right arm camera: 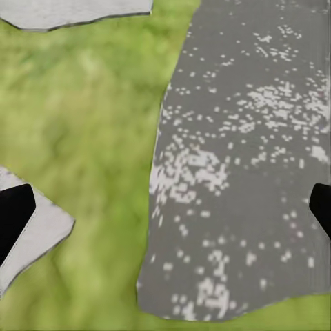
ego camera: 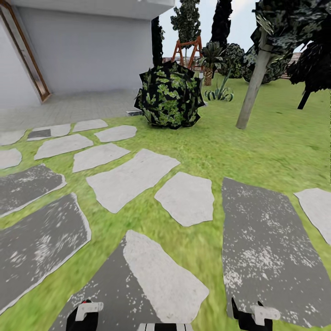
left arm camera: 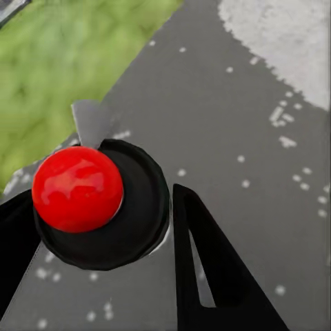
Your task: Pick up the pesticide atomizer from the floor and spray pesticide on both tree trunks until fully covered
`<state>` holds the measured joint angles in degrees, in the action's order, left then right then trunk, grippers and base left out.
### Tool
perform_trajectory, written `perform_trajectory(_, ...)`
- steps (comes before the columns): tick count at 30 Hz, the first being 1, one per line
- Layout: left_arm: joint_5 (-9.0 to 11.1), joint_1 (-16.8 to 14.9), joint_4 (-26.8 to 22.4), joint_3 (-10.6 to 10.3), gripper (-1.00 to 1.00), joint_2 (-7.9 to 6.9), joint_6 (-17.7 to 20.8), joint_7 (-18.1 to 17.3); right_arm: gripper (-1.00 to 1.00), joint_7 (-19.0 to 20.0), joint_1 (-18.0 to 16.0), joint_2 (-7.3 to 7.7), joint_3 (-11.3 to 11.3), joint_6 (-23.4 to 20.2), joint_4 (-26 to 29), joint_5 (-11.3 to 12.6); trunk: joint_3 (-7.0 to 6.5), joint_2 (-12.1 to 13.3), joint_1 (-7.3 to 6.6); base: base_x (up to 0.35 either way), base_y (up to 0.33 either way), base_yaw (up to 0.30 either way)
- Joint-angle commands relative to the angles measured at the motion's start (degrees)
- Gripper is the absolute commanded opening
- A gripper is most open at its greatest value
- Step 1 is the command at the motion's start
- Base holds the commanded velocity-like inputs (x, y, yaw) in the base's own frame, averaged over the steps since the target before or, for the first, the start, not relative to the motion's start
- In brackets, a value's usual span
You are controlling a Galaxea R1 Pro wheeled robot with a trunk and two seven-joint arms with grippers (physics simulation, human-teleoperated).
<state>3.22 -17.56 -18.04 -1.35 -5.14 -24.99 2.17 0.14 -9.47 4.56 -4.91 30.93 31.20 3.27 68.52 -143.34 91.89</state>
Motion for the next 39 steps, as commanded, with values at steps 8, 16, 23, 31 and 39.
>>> perform_trajectory(8, 0.24, 0.76, 0.62, 1.89, -1.0, -0.06, -0.22, 0.09, 1.0, 0.05, -0.02, -0.18, 0.24, 0.18, -0.11, 0.27, -2.45, 0.1, -0.22, 0.0, 0.0, 0.0)
perform_trajectory(16, 0.29, 1.19, 0.64, 1.94, -1.0, 0.04, -0.24, 0.07, 1.0, 0.12, -0.02, -0.25, 0.25, 0.18, -0.13, 0.25, -4.31, 3.31, -1.97, 0.0, 0.0, 0.0)
perform_trajectory(23, 0.29, 1.21, 0.64, 1.96, -1.0, 0.05, -0.24, 0.1, 1.0, 0.13, -0.02, -0.25, 0.25, 0.18, -0.09, 0.25, -5.59, 6.11, -3.51, 0.0, 0.0, 0.0)
perform_trajectory(31, 0.22, 1.21, 0.72, 1.96, -1.0, 0.05, -0.18, 0.11, 1.0, 0.13, -0.02, -0.25, 0.25, 0.18, -0.09, 0.2, -7.03, 9.32, -5.27, 0.0, 0.0, 0.0)
perform_trajectory(39, 0.28, 1.21, 0.73, 1.89, -1.0, 0.05, -0.23, 0.06, 1.0, 0.07, -0.02, -0.25, 0.18, 0.18, -0.16, 0.17, -8.1, 11.73, -6.58, 0.0, 0.0, 0.018)
